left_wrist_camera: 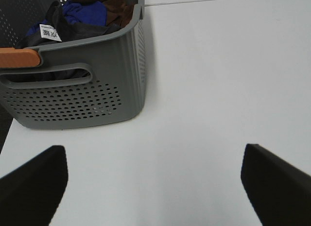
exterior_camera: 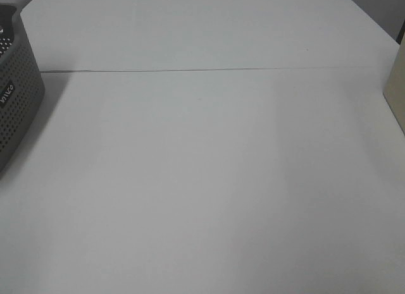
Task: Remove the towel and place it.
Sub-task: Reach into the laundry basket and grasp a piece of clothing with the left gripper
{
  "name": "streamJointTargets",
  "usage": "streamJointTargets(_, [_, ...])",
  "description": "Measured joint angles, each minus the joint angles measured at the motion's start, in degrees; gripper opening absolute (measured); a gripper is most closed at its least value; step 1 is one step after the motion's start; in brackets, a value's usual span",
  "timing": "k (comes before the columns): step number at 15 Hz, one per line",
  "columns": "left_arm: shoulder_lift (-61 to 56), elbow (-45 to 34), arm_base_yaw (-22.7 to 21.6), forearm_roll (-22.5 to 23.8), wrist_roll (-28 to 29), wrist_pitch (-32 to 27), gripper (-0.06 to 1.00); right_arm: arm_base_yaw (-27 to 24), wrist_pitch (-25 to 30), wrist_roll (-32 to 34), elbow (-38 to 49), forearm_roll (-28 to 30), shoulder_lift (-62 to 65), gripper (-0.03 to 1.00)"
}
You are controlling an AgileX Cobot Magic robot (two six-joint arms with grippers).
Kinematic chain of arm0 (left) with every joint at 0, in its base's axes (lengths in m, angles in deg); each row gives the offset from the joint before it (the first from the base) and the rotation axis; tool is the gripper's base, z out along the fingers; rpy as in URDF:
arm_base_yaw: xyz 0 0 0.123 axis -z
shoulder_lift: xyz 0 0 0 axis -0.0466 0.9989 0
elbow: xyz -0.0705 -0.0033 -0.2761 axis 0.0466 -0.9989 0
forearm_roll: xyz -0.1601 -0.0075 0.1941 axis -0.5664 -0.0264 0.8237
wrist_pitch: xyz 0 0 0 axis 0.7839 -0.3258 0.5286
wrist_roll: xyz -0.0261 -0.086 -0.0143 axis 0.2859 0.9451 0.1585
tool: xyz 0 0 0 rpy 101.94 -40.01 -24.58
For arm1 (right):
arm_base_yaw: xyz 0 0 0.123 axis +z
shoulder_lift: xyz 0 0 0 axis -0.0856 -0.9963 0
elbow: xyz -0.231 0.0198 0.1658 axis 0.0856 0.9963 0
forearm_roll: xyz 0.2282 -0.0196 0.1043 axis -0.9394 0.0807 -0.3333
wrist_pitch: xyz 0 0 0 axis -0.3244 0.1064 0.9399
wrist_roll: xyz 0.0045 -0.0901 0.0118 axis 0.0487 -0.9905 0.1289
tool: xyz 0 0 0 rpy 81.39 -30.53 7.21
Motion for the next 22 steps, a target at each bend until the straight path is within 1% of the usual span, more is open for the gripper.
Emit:
streamJointTargets(16, [0.0, 0.0, 0.0, 0.0, -0.1, 0.0, 0.91, 0.0, 0.0, 0.0, 0.0, 0.0, 0.0, 0.69])
streamJointTargets(18, [0.3, 0.1, 0.0, 0.0, -1.8, -0.1, 0.91, 0.0, 0.0, 0.0, 0.0, 0.0, 0.0, 0.69])
streamJointTargets(20, [3.0, 1.7, 0.0, -0.3, -3.3, -1.9, 0.91, 0.0, 0.0, 0.0, 0.0, 0.0, 0.0, 0.69])
streamJointTargets(22, [9.2, 6.7, 0.0, 0.0, -3.7, -5.2, 0.91, 0.0, 0.0, 0.0, 0.0, 0.0, 0.0, 0.69])
